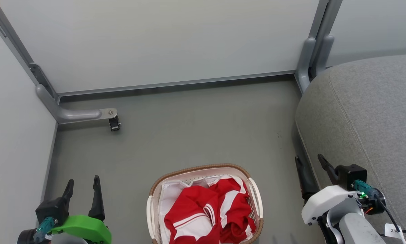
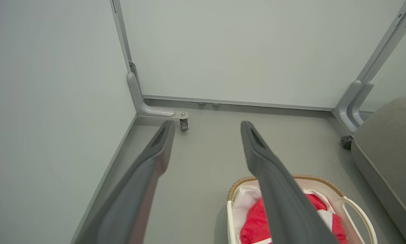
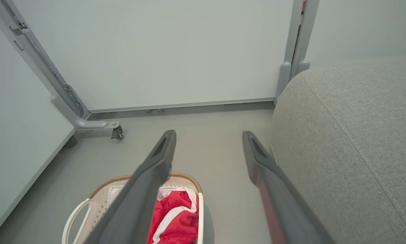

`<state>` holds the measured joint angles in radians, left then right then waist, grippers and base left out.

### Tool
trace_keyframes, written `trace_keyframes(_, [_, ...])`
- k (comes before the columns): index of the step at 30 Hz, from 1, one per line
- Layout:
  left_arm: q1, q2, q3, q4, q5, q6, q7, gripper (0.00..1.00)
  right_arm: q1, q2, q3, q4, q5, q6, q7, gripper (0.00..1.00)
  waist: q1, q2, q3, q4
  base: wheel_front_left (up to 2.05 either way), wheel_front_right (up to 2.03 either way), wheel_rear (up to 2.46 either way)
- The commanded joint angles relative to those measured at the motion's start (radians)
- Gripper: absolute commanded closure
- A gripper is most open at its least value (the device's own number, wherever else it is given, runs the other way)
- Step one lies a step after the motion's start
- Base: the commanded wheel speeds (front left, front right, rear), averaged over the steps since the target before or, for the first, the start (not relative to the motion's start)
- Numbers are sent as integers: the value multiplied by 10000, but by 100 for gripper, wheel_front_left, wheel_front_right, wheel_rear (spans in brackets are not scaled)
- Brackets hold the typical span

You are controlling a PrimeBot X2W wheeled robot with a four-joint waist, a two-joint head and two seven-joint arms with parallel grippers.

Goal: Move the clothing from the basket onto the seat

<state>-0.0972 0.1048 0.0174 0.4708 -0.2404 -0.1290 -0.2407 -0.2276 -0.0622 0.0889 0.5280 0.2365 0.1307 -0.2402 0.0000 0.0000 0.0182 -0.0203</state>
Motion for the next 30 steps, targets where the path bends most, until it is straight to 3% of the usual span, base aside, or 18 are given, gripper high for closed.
trace_keyframes(1, [100, 15, -2, 35, 194, -29, -82, 0, -144, -17, 11, 18, -233, 0, -98, 0, 0, 0, -3, 16, 0, 0, 0])
trace_keyframes(18, [124, -106, 204, 232, 353, -17, -240, 0, -253, 74, -125, 256, -468, -1, -266, 0, 0, 0, 106, -11, 0, 0, 0])
trace_keyframes(30, [-507, -108, -791, 376, -19, -13, -239, 0, -720, 89, -130, -373, -470, -1, -266, 0, 0, 0, 1101, -204, 0, 0, 0])
